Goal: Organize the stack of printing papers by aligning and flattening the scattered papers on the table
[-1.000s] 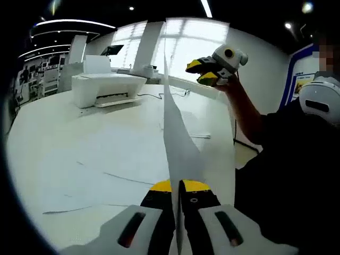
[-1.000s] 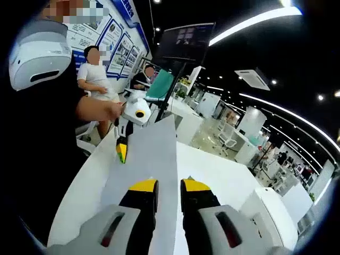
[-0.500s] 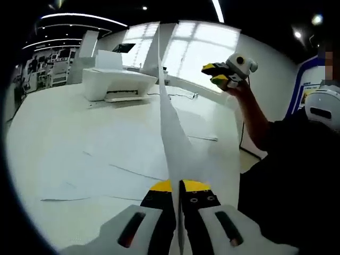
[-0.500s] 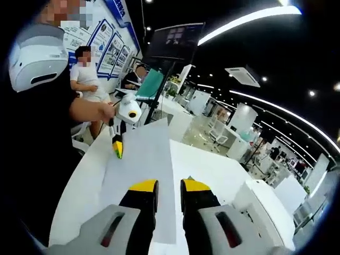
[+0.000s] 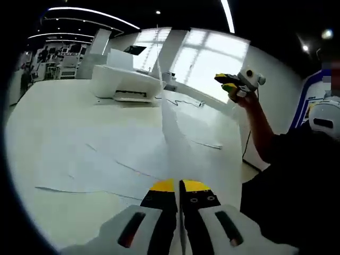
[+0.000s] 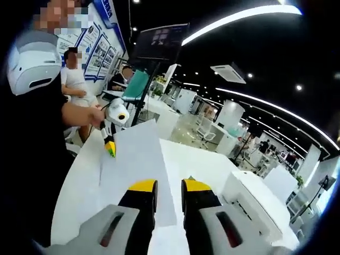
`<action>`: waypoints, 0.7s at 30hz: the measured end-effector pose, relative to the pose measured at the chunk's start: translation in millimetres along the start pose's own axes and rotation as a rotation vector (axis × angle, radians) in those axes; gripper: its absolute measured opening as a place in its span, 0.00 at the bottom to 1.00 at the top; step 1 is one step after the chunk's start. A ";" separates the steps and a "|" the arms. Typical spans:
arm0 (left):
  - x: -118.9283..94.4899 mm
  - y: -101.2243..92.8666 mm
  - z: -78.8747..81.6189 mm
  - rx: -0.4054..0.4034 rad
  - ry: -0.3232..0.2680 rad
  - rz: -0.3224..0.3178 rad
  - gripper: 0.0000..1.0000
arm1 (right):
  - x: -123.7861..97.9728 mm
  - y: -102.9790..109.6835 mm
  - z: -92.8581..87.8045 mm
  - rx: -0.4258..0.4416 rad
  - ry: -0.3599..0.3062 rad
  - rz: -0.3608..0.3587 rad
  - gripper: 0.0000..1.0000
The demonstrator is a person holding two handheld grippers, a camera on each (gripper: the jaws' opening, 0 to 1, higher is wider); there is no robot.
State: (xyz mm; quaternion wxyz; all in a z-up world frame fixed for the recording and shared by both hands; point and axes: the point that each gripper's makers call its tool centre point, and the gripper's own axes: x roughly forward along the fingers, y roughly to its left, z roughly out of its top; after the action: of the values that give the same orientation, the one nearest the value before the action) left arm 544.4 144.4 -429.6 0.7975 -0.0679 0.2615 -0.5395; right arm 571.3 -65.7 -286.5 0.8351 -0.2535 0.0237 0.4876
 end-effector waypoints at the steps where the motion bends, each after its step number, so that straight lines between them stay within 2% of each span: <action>1: 0.5 0.6 -0.7 -0.003 0.000 0.001 0.07 | -2.1 -1.2 -0.9 0.006 -0.003 -0.007 0.15; 8: -0.3 11.9 -2.5 -0.041 -0.028 0.039 0.07 | -15.3 -8.5 -8.6 0.053 -0.014 -0.054 0.15; 21: 3.9 22.8 -16.3 -0.135 -0.041 0.046 0.07 | -45.2 -25.2 -19.3 0.116 -0.034 -0.155 0.15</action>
State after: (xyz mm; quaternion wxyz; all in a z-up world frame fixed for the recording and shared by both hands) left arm 556.3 153.1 -453.8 0.8085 -0.1266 0.2822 -0.5006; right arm 572.5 -120.5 -280.3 0.8839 -0.1976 0.0179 0.4236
